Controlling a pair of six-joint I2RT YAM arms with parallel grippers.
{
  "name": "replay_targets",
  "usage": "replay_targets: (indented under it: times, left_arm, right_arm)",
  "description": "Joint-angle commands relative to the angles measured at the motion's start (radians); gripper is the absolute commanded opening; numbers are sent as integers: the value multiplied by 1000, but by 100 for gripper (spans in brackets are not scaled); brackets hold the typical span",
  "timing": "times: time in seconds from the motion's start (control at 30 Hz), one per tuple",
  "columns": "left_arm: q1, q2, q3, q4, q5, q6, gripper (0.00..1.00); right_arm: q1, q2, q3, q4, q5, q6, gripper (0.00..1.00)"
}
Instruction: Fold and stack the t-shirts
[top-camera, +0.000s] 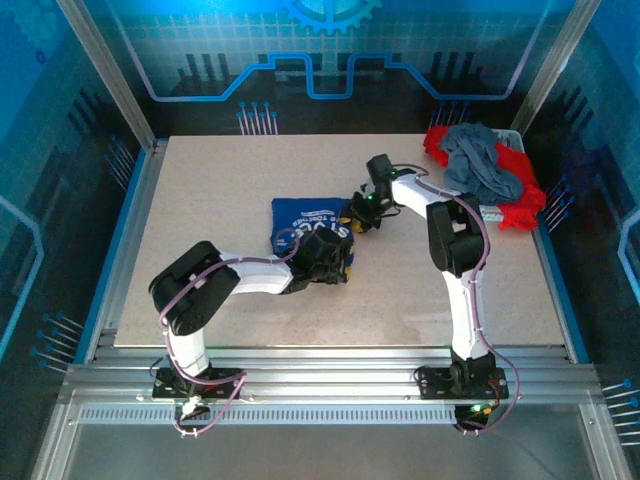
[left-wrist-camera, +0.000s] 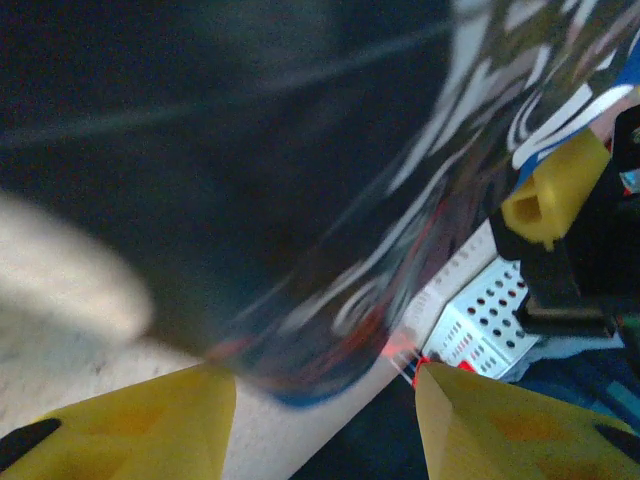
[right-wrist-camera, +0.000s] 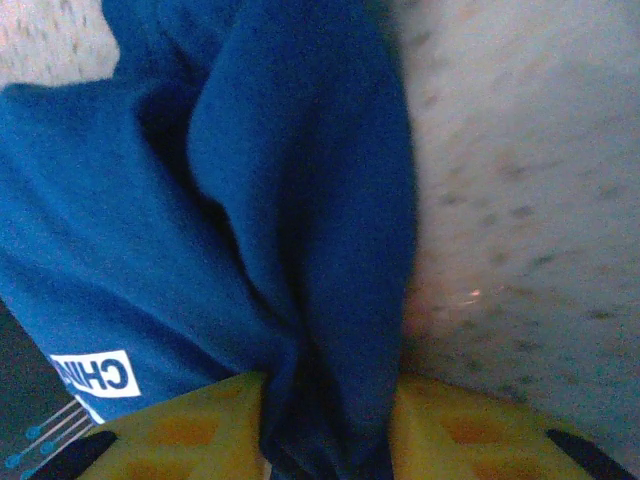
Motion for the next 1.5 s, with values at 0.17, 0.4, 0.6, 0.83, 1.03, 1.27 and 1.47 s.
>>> replay_targets:
  times: [0.17, 0.4, 0.6, 0.83, 1.03, 1.27, 1.47]
  left_arm:
    - [38, 51, -15, 23, -89, -41, 47]
    - [130, -13, -79, -43, -84, 30, 31]
    - [333, -57, -130, -45, 55, 222, 27]
    - [682, 10, -26, -113, 354, 575, 25]
    - [871, 214, 226, -115, 570, 760, 25]
    - [959, 404, 566, -391, 674, 1005, 25]
    - [987, 410, 616, -519, 663, 1091, 25]
  right_arm:
    - [10, 8, 51, -48, -28, -2, 41]
    - [-24, -149, 67, -137, 64, -31, 46]
    - [-60, -348, -48, -153, 103, -31, 46]
    - [-57, -543, -230, -142, 95, -19, 46]
    - [-51, -659, -315, -150, 94, -26, 46]
    - [-41, -724, -366, -138, 95, -15, 46]
    - [-13, -751, -363, -91, 103, -14, 46]
